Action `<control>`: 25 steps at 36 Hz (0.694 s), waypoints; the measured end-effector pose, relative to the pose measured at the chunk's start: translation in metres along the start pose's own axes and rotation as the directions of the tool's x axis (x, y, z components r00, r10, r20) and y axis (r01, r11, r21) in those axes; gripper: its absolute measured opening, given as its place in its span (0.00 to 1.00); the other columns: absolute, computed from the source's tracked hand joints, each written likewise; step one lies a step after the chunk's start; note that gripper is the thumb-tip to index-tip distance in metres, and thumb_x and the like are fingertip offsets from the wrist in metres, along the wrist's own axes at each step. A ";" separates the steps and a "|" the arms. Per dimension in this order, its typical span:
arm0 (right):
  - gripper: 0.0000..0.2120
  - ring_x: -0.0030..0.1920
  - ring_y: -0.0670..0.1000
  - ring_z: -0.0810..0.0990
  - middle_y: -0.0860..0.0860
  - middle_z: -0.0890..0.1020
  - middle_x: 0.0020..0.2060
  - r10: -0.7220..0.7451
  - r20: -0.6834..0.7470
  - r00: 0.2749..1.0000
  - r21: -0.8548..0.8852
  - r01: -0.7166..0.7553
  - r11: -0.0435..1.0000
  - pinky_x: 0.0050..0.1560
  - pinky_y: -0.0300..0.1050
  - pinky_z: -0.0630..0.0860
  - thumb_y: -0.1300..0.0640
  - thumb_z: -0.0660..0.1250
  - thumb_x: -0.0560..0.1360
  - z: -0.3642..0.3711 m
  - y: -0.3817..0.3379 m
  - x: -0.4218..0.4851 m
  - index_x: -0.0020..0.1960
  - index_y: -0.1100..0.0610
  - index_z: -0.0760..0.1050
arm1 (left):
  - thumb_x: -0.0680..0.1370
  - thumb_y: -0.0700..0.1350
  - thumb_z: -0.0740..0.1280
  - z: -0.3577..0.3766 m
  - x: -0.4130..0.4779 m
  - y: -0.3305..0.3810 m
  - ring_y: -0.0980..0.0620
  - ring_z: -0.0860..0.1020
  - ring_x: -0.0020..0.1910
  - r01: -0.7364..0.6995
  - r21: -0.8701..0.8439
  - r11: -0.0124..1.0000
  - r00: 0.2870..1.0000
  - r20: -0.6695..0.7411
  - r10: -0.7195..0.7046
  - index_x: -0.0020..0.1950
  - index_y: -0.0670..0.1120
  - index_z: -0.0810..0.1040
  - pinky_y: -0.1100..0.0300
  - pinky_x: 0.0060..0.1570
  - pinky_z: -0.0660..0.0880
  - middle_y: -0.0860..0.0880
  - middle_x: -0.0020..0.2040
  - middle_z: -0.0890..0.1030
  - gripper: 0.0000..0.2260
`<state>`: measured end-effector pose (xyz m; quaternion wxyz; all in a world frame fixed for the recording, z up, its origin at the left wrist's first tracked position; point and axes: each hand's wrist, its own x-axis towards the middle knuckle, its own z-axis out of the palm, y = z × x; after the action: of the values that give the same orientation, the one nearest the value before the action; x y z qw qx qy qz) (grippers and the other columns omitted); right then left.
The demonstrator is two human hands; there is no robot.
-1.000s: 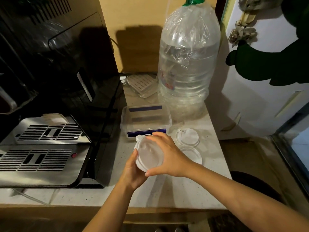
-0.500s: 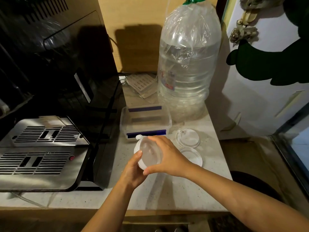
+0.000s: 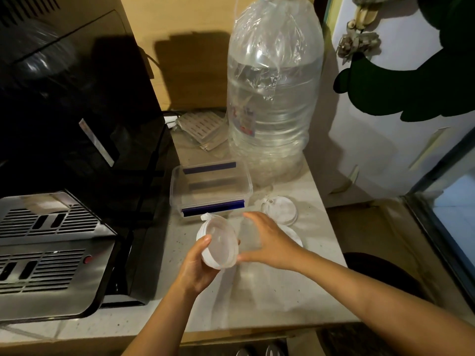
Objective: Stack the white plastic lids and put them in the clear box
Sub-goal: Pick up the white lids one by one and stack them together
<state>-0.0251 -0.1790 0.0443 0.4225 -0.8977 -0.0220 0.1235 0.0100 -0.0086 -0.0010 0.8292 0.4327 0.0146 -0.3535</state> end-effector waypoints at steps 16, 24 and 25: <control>0.43 0.70 0.55 0.61 0.52 0.61 0.70 0.307 0.056 0.950 -0.337 -0.271 0.902 0.64 0.50 0.69 0.46 0.76 0.63 -0.018 0.065 -0.005 0.70 0.54 0.55 | 0.44 0.54 0.81 -0.011 0.027 -0.012 0.41 0.76 0.50 0.141 -0.080 0.987 0.988 -0.050 -0.145 0.60 0.47 0.69 0.50 0.42 0.80 0.40 0.52 0.75 0.47; 0.42 0.69 0.55 0.61 0.53 0.60 0.70 0.322 0.027 0.946 -0.383 -0.287 0.878 0.61 0.51 0.71 0.48 0.75 0.64 -0.011 0.067 0.000 0.69 0.53 0.56 | 0.43 0.54 0.81 -0.009 0.032 -0.009 0.43 0.80 0.45 0.143 -0.064 0.988 0.989 -0.037 -0.145 0.55 0.49 0.73 0.51 0.41 0.80 0.42 0.50 0.77 0.42; 0.41 0.69 0.55 0.61 0.53 0.60 0.70 0.326 0.024 0.945 -0.373 -0.294 0.880 0.61 0.51 0.71 0.48 0.75 0.64 -0.012 0.067 0.000 0.69 0.53 0.56 | 0.43 0.54 0.81 -0.008 0.032 -0.008 0.44 0.80 0.44 0.142 -0.063 0.988 0.989 -0.036 -0.144 0.55 0.49 0.73 0.51 0.41 0.80 0.42 0.50 0.77 0.42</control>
<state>-0.0267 -0.2310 0.0006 0.2218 -0.9460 0.0812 0.2219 0.0314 -0.0242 -0.0229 0.8138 0.4126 0.0732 -0.4026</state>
